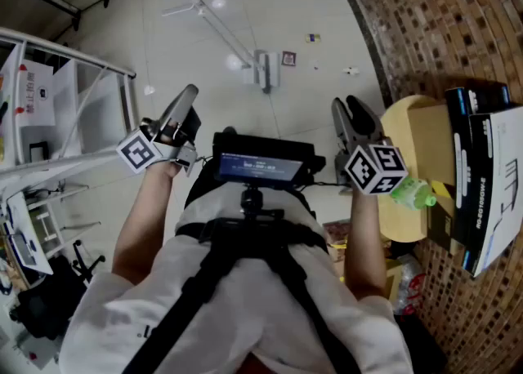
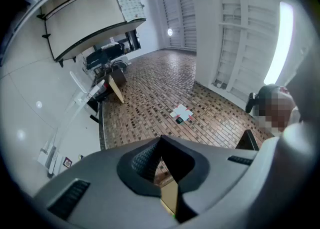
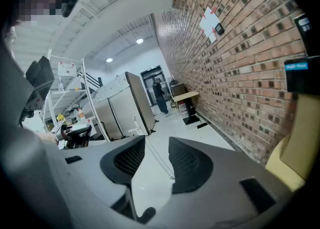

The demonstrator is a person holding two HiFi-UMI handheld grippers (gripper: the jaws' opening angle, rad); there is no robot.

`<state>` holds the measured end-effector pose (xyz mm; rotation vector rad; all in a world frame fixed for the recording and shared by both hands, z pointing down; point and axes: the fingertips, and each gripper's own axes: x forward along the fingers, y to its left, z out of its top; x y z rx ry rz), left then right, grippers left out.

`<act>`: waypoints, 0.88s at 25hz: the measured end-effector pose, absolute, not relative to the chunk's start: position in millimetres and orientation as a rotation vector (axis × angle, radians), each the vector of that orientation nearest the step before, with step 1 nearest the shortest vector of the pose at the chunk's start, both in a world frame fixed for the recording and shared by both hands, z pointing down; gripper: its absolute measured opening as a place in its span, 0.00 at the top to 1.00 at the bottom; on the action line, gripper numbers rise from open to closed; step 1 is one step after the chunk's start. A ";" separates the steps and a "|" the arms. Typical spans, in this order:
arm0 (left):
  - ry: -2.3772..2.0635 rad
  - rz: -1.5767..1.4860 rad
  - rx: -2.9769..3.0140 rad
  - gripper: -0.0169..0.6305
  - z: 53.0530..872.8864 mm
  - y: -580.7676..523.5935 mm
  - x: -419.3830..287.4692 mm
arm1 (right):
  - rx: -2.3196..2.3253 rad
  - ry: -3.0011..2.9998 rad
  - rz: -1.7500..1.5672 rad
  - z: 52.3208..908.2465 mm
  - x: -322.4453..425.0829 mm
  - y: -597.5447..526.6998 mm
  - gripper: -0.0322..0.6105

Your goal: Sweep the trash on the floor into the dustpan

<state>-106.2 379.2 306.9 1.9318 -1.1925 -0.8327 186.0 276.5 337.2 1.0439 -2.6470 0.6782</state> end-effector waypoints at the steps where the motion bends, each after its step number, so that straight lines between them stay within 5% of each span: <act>1: -1.200 -0.827 1.933 0.97 307.8 378.6 -107.2 | 1.037 -2.646 0.670 337.9 183.6 277.5 0.70; 16: -1.272 -0.848 1.794 0.97 357.0 261.5 -237.6 | 0.923 -2.573 0.584 367.6 31.6 200.0 0.70; 22: -1.345 -0.824 1.689 0.72 383.2 225.3 -300.9 | 0.806 -2.582 0.453 377.5 -76.9 164.4 0.67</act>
